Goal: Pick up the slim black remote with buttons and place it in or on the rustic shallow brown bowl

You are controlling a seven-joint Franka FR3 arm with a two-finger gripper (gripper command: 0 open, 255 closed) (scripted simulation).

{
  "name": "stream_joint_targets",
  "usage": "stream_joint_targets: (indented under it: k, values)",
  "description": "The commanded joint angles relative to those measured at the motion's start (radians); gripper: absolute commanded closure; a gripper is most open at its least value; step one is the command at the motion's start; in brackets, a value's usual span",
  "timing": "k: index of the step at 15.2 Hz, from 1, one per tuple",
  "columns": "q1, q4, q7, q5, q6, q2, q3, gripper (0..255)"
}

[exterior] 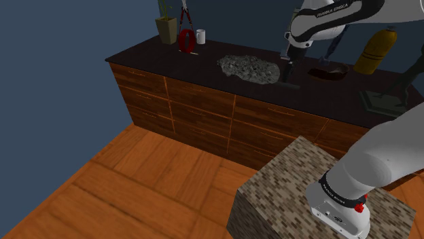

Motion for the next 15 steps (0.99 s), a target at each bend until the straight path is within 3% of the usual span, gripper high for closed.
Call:
stream_joint_targets:
  k: [1, 8, 15]
  values:
    - [-0.003, 0.042, -0.062, 0.017, 0.035, 0.074, -0.030, 0]
    - [-0.037, 0.219, -0.272, 0.134, 0.125, 0.344, -0.085, 0]
    - [-0.117, 0.430, -0.432, 0.248, 0.148, 0.586, -0.071, 0]
